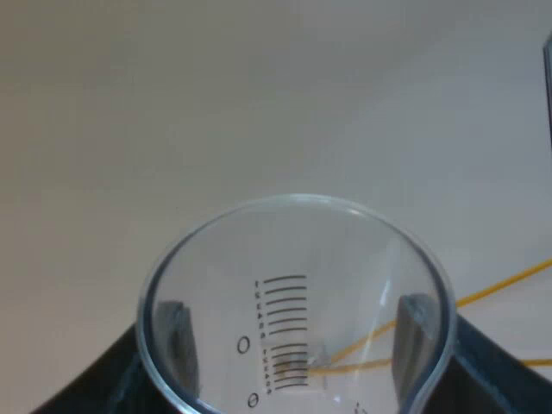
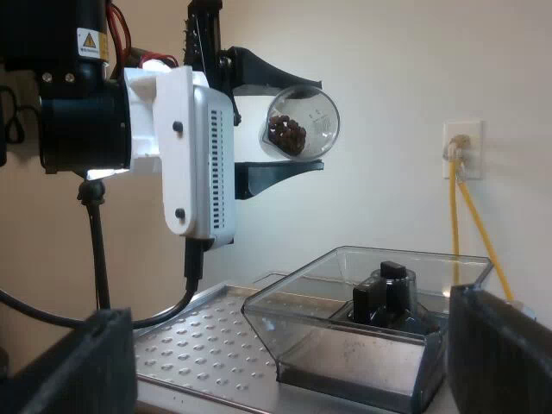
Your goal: Pour the beans into the coffee machine
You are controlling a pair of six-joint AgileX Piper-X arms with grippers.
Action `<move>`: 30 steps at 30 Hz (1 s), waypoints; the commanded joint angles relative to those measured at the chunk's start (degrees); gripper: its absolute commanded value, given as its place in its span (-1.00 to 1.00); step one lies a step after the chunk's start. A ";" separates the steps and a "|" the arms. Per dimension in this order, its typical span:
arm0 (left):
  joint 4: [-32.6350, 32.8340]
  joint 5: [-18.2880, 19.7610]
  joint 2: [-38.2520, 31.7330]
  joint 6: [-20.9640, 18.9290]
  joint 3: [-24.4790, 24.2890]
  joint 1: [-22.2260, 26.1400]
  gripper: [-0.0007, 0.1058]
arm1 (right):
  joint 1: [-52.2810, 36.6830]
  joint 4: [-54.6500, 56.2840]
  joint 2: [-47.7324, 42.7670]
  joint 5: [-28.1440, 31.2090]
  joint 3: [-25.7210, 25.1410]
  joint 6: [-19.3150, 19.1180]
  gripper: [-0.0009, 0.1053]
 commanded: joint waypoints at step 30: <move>-1.19 -0.61 -0.12 31.31 5.83 -0.21 -0.49 | 0.15 -0.33 -0.41 0.19 -0.31 -0.56 0.50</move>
